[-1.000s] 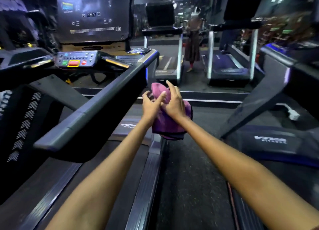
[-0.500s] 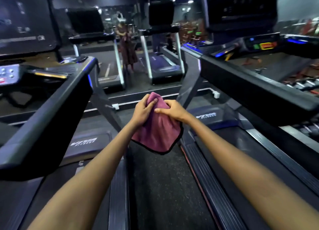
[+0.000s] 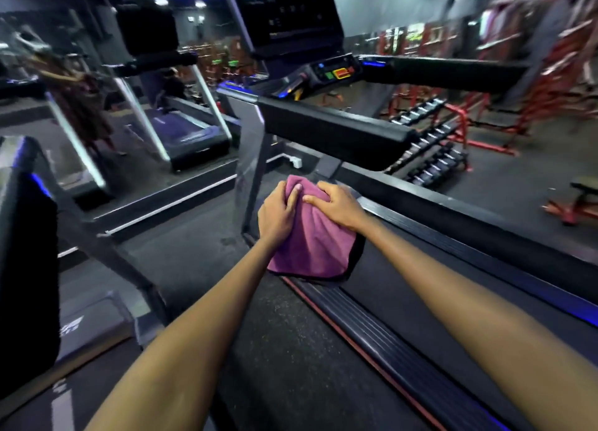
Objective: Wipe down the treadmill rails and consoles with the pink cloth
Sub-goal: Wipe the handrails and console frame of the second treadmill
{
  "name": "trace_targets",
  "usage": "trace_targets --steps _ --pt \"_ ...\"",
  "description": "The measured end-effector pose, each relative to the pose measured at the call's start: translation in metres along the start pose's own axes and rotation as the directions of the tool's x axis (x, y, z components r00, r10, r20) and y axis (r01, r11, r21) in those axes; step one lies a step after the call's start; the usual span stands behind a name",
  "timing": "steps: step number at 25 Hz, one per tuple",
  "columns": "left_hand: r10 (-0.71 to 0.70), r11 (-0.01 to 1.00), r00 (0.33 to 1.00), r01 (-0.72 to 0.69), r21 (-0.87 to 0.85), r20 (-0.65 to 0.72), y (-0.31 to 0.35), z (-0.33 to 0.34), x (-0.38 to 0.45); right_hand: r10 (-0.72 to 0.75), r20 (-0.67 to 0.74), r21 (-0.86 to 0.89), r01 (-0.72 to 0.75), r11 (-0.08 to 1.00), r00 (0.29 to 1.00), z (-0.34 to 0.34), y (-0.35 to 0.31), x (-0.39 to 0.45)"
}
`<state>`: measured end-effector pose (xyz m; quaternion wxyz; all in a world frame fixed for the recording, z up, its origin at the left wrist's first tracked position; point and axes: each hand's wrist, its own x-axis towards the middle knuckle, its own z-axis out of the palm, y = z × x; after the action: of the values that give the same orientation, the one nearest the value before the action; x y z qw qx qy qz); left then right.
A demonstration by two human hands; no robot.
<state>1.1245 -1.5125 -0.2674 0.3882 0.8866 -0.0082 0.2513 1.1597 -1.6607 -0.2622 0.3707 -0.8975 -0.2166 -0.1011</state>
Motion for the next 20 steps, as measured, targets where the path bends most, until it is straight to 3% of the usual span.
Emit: trace_targets --steps 4,10,14,17,20 --pt "0.083 0.995 0.994 -0.079 -0.068 0.065 0.057 0.041 -0.005 0.073 -0.103 -0.07 -0.081 0.994 0.992 -0.062 0.031 -0.025" --pt "0.072 0.988 0.994 -0.059 -0.14 0.088 0.117 0.092 -0.004 0.098 -0.148 -0.051 -0.106 0.993 0.984 -0.136 0.064 -0.039" --pt "-0.019 0.922 1.0 0.025 -0.385 0.019 0.154 0.116 0.009 0.02 -0.165 -0.173 -0.049 0.984 0.986 -0.176 0.088 -0.026" --pt "-0.054 0.909 0.998 0.031 -0.416 -0.042 0.179 0.131 0.024 -0.054 -0.21 -0.26 -0.003 0.966 0.976 -0.203 0.099 -0.008" --pt "-0.156 0.911 0.979 0.092 -0.402 -0.13 0.196 0.143 0.043 -0.099 -0.145 -0.407 0.032 0.913 0.984 -0.222 0.097 0.018"
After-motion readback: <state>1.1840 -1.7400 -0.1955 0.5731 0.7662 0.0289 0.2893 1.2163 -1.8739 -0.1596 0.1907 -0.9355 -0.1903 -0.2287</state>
